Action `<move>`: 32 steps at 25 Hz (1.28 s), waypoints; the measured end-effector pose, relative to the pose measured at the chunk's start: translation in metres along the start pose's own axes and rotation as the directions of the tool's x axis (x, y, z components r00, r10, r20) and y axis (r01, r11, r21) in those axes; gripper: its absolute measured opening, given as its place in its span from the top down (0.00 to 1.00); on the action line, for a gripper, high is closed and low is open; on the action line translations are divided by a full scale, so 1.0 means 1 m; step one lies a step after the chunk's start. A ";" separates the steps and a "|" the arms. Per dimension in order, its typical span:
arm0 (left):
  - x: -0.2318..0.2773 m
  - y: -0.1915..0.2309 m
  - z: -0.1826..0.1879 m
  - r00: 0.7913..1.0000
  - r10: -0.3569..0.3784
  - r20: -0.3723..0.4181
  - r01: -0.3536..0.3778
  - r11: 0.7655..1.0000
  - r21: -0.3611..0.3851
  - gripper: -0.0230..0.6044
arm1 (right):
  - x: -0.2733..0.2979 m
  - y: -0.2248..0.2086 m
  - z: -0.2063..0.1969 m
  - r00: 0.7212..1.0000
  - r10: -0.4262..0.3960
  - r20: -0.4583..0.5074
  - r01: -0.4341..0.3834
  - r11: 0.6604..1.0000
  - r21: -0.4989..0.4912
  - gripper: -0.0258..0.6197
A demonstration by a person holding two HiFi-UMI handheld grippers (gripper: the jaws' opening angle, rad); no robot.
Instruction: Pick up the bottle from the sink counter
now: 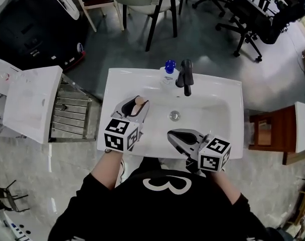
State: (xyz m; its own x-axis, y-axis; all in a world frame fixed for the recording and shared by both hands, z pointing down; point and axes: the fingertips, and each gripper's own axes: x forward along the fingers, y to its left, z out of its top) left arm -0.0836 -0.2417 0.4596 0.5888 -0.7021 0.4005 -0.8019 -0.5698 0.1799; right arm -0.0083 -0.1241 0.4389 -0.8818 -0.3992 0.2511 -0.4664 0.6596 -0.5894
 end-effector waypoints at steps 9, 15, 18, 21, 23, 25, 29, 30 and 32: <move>-0.040 -0.040 0.013 0.999 -0.024 0.045 0.024 1.000 -0.009 0.73 | -0.029 0.019 0.004 0.999 -0.020 0.050 0.022 0.999 -0.026 0.94; -0.062 -0.070 0.026 0.996 -0.046 0.075 0.047 0.999 -0.008 0.73 | -0.052 0.030 0.007 0.995 -0.027 0.096 0.031 0.999 -0.036 0.94; -0.072 -0.088 0.028 0.994 -0.073 0.086 0.074 0.997 -0.007 0.73 | -0.063 0.039 0.010 0.993 -0.019 0.119 0.026 0.998 -0.054 0.94; -0.081 -0.107 0.029 0.990 -0.099 0.098 0.099 0.995 -0.001 0.73 | -0.077 0.047 0.014 0.989 -0.019 0.145 0.030 0.997 -0.074 0.94; -0.088 -0.120 0.030 0.988 -0.119 0.099 0.119 0.993 0.008 0.73 | -0.085 0.051 0.016 0.988 -0.020 0.156 0.034 0.996 -0.085 0.94; -0.092 -0.133 0.031 0.985 -0.140 0.097 0.139 0.990 0.011 0.73 | -0.094 0.055 0.017 0.985 -0.021 0.168 0.037 0.995 -0.093 0.94; -0.101 -0.153 0.033 0.982 -0.160 0.099 0.158 0.987 0.024 0.73 | -0.108 0.063 0.023 0.980 -0.017 0.199 0.039 0.993 -0.110 0.94; -0.104 -0.157 0.034 0.982 -0.163 0.098 0.161 0.987 0.029 0.73 | -0.110 0.065 0.025 0.979 -0.015 0.205 0.039 0.993 -0.115 0.94; -0.111 -0.166 0.033 0.980 -0.171 0.100 0.168 0.985 0.033 0.73 | -0.114 0.068 0.027 0.977 -0.010 0.213 0.038 0.991 -0.127 0.94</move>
State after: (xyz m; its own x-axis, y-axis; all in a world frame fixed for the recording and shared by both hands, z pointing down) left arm -0.0127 -0.0837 0.3555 0.7241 -0.6337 0.2724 -0.6877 -0.6934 0.2150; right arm 0.0620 -0.0507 0.3491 -0.8422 -0.5320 0.0878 -0.5044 0.7197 -0.4771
